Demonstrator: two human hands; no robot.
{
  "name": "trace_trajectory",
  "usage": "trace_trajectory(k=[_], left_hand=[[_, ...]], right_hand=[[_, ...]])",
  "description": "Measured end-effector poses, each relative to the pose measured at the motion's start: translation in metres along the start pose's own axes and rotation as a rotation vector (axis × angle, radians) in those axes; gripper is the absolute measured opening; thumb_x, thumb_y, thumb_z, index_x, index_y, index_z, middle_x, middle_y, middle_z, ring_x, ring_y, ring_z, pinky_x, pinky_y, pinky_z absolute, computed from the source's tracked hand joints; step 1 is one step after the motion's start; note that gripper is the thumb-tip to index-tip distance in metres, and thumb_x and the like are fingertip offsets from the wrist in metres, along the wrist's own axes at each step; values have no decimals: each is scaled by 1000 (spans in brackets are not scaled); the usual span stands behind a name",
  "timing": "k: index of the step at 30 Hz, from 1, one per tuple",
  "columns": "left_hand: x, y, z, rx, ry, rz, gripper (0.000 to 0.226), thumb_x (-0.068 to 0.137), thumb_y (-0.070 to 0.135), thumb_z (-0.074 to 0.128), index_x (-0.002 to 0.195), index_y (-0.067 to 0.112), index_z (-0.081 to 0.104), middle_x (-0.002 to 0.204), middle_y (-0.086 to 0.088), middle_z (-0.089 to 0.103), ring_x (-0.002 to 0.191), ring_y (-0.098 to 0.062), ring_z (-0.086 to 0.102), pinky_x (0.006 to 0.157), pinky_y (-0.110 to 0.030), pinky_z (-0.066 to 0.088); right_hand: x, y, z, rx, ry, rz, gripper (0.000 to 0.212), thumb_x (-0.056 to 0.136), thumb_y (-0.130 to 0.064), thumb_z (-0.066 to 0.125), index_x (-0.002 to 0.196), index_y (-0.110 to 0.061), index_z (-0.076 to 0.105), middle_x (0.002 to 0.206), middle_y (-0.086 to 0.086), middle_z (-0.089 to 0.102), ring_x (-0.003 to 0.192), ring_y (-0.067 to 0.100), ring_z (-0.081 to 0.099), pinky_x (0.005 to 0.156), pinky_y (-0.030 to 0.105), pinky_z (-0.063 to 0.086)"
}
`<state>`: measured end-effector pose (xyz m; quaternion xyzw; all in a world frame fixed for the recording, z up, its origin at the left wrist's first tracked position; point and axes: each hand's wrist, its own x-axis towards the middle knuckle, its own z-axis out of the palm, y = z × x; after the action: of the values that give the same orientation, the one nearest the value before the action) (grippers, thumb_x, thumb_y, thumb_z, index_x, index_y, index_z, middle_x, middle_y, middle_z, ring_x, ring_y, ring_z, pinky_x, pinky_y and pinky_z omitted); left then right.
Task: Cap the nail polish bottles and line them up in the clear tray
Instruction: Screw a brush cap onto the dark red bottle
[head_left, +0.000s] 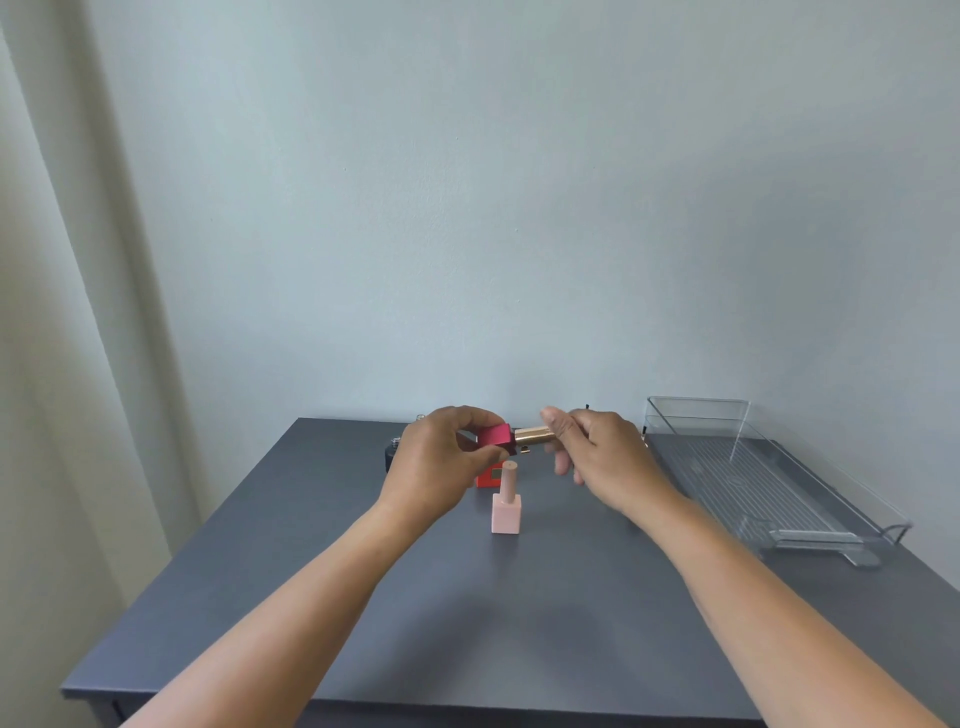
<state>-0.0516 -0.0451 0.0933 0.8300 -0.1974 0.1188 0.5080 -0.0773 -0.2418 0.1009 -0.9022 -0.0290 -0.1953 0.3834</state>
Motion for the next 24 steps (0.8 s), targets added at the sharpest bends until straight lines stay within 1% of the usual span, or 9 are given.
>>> trace_trajectory(k=[3,5,6,9,12,16,18,21,24], left_hand=[[1,-1,-1,-20,-6,-19,29,79,21,79,79,48,67,80,14,71,57,-4,65,63,-24,59],[3,-2,-2,-24,-6,-24,28,79,21,79,80,46,68,79,13,71,56,-4,65,63,-27,60],[3,-2,-3,-21,-6,-23,27,79,21,79,81,46,69,79,13,71,56,-4,65,63,-27,60],[5,-3,-2,-7,-3,-15,29,79,21,79,80,48,68,79,15,71,56,-2,65,64,-27,60],[5,-3,-2,14,4,2,30,78,21,80,81,48,67,83,16,70,62,2,64,70,-32,61],[4,-5,-2,51,6,24,27,78,26,80,84,49,67,89,18,69,69,2,64,75,-36,60],[5,-6,-2,49,-8,10,24,78,27,80,88,46,69,89,18,70,67,2,64,76,-37,60],[7,-7,-3,53,-45,-3,22,80,27,79,97,40,72,90,18,70,73,1,66,77,-38,61],[8,-5,-4,99,-51,33,22,82,26,76,102,35,74,94,16,67,80,-2,64,79,-38,58]], right_hand=[[1,3,-1,6,-55,26,56,85,-74,39,87,-27,68,68,-14,71,52,6,60,59,27,44],[2,7,-1,-10,-70,-13,44,81,-69,56,112,-38,62,87,-15,71,66,5,60,68,27,46],[3,8,-1,-19,-61,-37,41,79,-59,67,116,-43,59,94,-16,69,71,3,57,73,27,46],[5,7,3,-6,-37,-70,19,81,-33,75,96,-39,66,79,-22,68,65,-2,54,71,27,46],[5,3,5,-37,-50,-70,1,88,-33,66,88,-33,67,65,-18,67,61,1,56,62,27,44],[5,2,3,-112,-103,-64,13,95,-38,55,83,-35,61,64,-13,65,55,-1,51,55,23,40],[5,3,3,-96,-121,-88,7,95,-35,57,93,-37,64,77,-13,68,66,1,54,64,25,42],[4,1,3,-145,-127,-175,33,92,-30,63,125,-30,61,101,-15,60,93,6,55,82,22,38],[4,-2,3,-259,-113,-245,22,94,-27,61,114,-25,67,93,-12,58,88,12,55,74,26,39]])
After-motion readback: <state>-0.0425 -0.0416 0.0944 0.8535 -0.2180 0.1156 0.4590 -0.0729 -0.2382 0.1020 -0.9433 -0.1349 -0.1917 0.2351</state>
